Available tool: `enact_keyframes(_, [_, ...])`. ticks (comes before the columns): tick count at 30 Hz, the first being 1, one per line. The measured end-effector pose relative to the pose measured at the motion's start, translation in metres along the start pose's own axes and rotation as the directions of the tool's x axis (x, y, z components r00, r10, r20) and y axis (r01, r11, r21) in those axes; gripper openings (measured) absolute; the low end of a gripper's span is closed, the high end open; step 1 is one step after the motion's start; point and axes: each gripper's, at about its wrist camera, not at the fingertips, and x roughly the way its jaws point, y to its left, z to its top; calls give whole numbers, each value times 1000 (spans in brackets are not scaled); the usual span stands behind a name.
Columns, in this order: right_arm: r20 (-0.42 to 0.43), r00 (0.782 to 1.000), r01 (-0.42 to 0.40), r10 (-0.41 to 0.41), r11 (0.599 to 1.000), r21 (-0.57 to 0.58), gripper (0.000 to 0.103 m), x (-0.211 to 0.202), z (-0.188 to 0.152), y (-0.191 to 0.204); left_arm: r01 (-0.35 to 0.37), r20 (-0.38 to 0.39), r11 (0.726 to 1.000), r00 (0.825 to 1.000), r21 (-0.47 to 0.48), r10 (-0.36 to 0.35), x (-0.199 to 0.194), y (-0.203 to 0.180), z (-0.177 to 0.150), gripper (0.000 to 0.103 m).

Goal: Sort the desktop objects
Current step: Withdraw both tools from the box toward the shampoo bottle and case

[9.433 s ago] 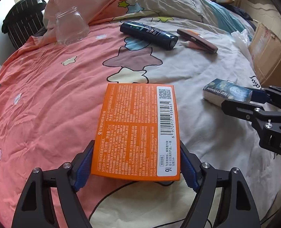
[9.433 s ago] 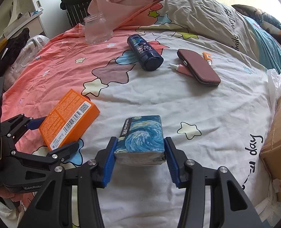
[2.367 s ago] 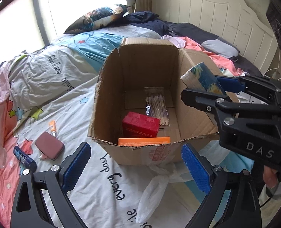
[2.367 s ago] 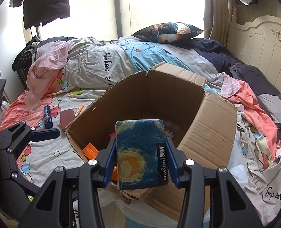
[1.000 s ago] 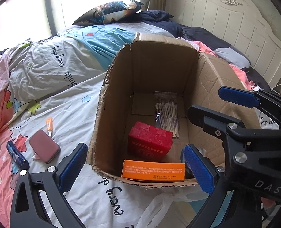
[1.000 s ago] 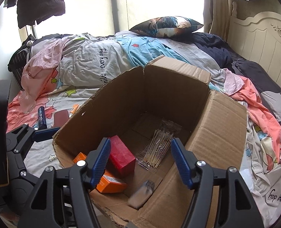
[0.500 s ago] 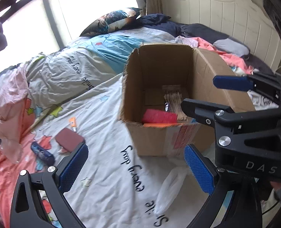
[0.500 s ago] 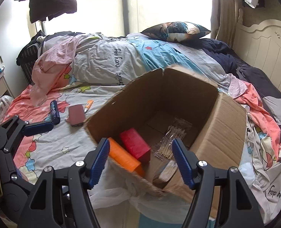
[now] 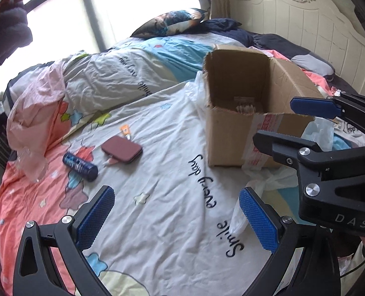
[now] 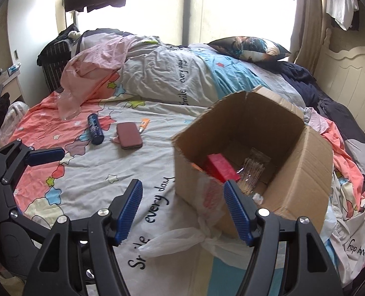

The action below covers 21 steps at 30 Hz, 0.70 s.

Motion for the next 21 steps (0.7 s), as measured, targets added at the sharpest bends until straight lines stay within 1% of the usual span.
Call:
enact_keyframes(8, [-23,999,-37,36,997,-63,65,-3,-12,56,-53,3,998,999,-41,53,-31,35,-41,103])
enact_keyframes(14, [-10,1000,-30,29,994,-104,65,-15,-13,95,-73,19,992,997,-99,75,-61,66,-74,103])
enact_keyframes(17, [-8,999,-42,41,993,-109,65,-18,-14,109,-102,1,987,995,-125,102,-67,82,-94,103])
enact_keyframes(21, [-9,998,-58,58,993,-102,65,-19,-18,124,-147,-42,974,989,-174,142,-64,106,-116,103])
